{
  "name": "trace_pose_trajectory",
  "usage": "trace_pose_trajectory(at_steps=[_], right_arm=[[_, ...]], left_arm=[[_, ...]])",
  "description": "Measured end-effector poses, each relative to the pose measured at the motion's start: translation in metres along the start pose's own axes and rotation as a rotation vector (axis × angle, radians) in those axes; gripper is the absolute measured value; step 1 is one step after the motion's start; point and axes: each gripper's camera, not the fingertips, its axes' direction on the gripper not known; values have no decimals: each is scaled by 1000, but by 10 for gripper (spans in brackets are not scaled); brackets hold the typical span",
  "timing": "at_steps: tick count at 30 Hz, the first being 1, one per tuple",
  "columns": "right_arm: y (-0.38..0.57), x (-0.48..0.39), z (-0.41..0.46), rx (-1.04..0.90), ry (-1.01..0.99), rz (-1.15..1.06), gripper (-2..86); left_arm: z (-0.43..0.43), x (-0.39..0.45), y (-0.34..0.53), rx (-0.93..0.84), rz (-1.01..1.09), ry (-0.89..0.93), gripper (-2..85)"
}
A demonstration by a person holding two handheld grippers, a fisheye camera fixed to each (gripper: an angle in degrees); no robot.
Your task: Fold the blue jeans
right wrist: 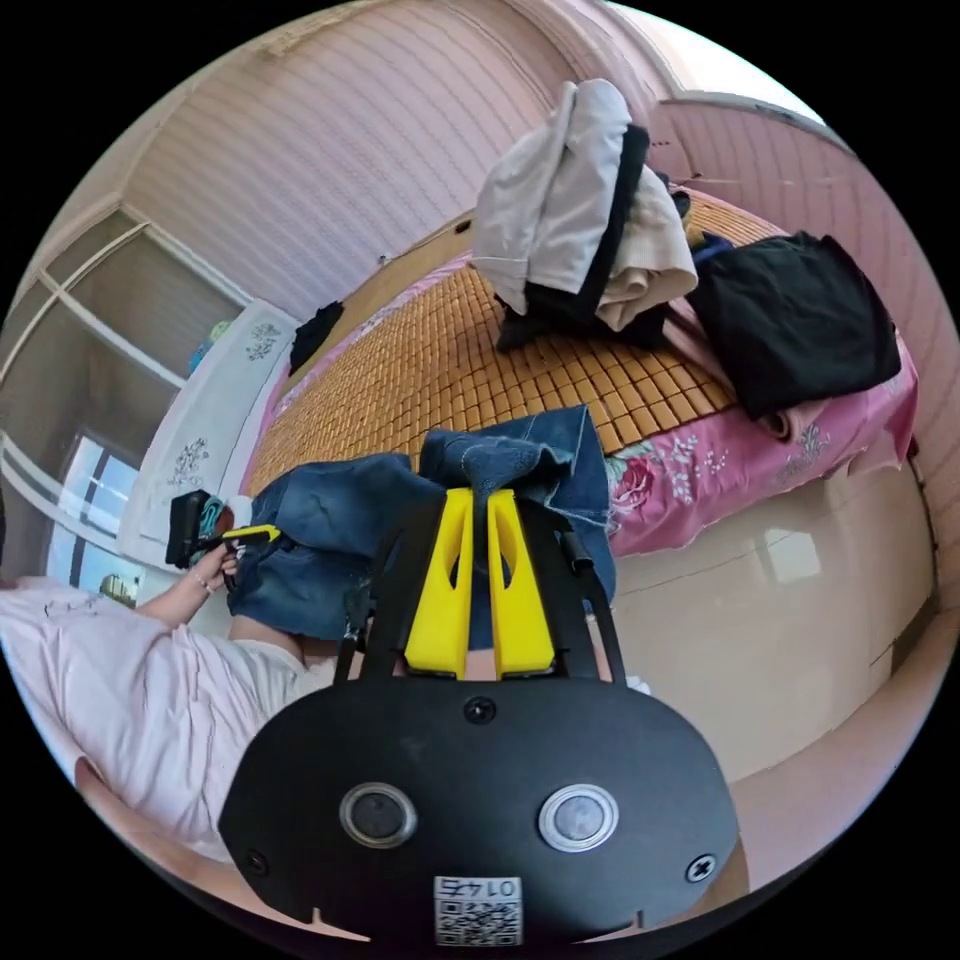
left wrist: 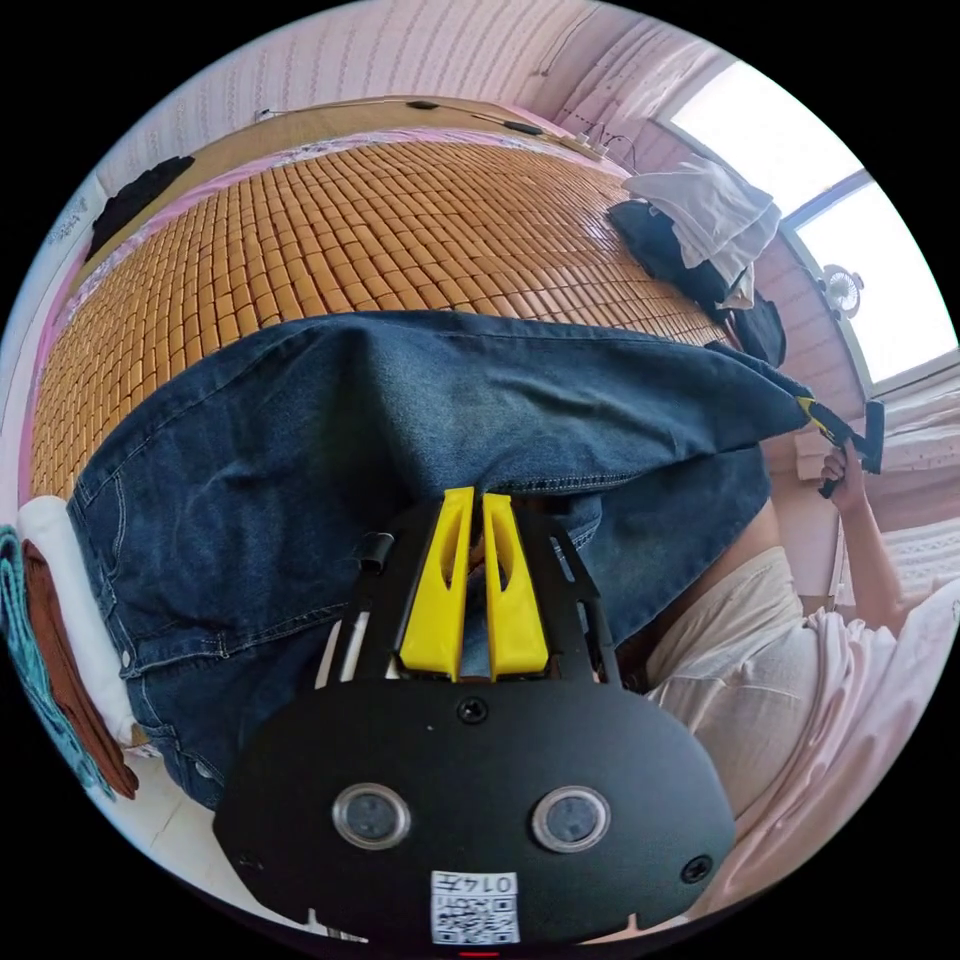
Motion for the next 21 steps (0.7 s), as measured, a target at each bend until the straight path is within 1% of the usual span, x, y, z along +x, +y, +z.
trace_pose_trajectory(at_steps=[1,3,5,9,11,12,14,17,19,21], right_arm=[[6,0,-4,-8,10,2,5],[34,13,-12,-48,38,80,4],[52,25,-12,-78,-6,145,4],[68,32,-18,-53,-5,201,19],[61,40,-23,-42,7,240,49],[55,48,-28,-21,0,274,87],[46,60,-37,36,-43,317,126],[34,80,-42,134,-99,381,136],[24,85,-29,87,-120,383,133],[13,86,2,-57,-164,396,133]], left_arm=[[1,1,0,0,5,-7,-7],[8,3,4,-2,6,-13,-6],[11,3,7,6,-10,-2,-5],[14,6,11,16,-25,7,2],[13,8,13,18,-29,15,7],[12,9,13,14,-31,22,11],[12,11,14,-19,-24,42,17],[2,20,20,-24,23,23,25],[-6,26,26,-16,54,23,30],[-16,34,33,5,92,106,54]])
